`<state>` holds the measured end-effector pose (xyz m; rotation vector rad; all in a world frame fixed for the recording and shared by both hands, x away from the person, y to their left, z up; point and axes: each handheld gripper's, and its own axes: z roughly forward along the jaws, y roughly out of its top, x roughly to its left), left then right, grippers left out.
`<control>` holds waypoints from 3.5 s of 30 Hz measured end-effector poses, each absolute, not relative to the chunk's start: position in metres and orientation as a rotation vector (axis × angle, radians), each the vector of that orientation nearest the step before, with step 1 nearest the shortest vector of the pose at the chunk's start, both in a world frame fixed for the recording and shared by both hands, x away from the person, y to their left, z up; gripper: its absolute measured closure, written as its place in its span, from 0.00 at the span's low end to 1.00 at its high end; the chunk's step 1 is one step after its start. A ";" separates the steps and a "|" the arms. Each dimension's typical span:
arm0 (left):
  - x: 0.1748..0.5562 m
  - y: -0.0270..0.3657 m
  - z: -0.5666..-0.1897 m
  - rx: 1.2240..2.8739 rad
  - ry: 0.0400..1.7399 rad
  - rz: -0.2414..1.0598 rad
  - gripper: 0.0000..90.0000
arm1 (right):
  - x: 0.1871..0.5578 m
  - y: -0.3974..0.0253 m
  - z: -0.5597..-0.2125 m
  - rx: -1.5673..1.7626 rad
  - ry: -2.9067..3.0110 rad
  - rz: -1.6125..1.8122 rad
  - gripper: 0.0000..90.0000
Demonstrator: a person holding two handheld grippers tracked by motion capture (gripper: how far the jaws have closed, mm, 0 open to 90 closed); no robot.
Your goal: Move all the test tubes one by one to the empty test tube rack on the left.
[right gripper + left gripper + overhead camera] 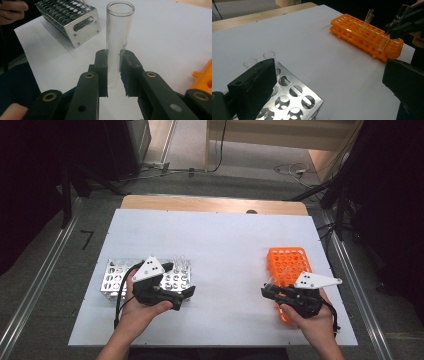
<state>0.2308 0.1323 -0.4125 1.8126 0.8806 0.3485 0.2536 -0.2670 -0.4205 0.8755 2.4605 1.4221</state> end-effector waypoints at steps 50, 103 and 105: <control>0.211 0.065 -0.412 1.881 0.675 0.175 0.32 | 0.234 -0.170 -0.434 0.614 2.657 1.424 0.82; 0.204 0.061 -0.410 1.896 0.591 0.230 0.85 | 0.229 -0.163 -0.434 0.596 2.679 1.509 0.66; 0.205 0.062 -0.410 1.890 0.595 0.236 0.85 | 0.229 -0.164 -0.434 0.598 2.668 1.513 0.60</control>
